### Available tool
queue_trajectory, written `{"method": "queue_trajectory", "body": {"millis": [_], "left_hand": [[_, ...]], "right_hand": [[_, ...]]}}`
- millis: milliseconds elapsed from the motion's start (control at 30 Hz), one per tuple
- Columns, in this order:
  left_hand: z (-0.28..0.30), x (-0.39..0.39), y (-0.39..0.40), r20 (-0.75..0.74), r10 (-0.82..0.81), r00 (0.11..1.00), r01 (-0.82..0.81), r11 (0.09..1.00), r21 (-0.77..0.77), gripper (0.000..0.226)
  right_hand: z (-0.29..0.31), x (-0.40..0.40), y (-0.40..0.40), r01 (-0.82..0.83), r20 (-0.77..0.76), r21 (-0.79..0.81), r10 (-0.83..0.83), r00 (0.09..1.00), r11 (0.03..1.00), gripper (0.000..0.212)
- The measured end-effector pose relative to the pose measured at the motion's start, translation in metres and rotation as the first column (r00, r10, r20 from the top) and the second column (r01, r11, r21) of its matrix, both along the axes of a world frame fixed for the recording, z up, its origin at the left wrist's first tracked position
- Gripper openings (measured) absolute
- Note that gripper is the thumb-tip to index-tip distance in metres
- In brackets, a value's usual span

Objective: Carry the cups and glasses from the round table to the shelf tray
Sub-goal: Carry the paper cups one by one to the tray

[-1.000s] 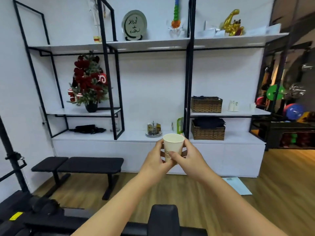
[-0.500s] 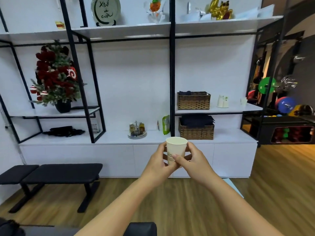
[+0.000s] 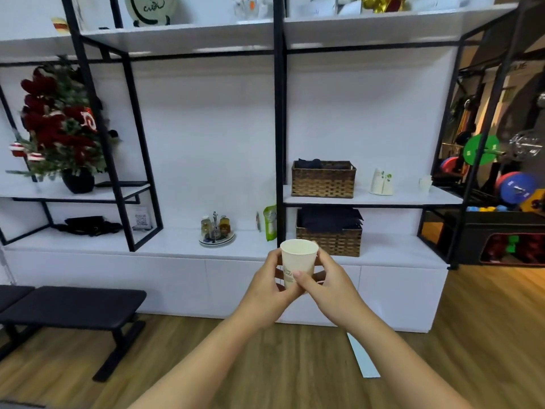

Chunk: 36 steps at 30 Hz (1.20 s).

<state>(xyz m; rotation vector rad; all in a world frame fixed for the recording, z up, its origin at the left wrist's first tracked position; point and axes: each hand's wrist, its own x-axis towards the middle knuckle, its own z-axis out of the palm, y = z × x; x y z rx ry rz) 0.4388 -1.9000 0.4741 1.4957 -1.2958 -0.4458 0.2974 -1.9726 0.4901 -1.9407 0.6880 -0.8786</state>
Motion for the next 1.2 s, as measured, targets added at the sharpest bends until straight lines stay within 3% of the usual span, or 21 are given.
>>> {"method": "queue_trajectory", "body": {"millis": [233, 467, 700, 967, 1200], "left_hand": [[-0.010, 0.032, -0.112, -0.029, 0.019, 0.999, -0.020, 0.999, -0.040, 0.058], [0.000, 0.113, -0.218, 0.002, 0.109, 0.994, -0.109, 0.992, -0.064, 0.054], [-0.005, 0.200, -0.289, 0.034, 0.224, 0.974, -0.222, 0.974, -0.050, 0.057], [-0.028, 0.300, -0.364, 0.047, 0.340, 0.939, -0.336, 0.939, -0.071, 0.045], [-0.041, 0.420, -0.464, 0.144, 0.482, 0.864, -0.469, 0.875, -0.120, 0.077]], "right_hand": [[-0.008, 0.037, -0.122, -0.030, -0.011, -0.045, 0.029, 1.000, 0.999, 0.057], [0.003, 0.131, -0.244, -0.135, -0.033, -0.086, 0.132, 0.991, 0.987, 0.057], [-0.008, 0.229, -0.334, -0.210, -0.009, -0.061, 0.209, 0.978, 0.976, 0.060], [-0.034, 0.347, -0.421, -0.324, 0.045, 0.029, 0.323, 0.945, 0.946, 0.045], [-0.037, 0.482, -0.527, -0.353, 0.073, 0.128, 0.346, 0.935, 0.927, 0.038]]}}
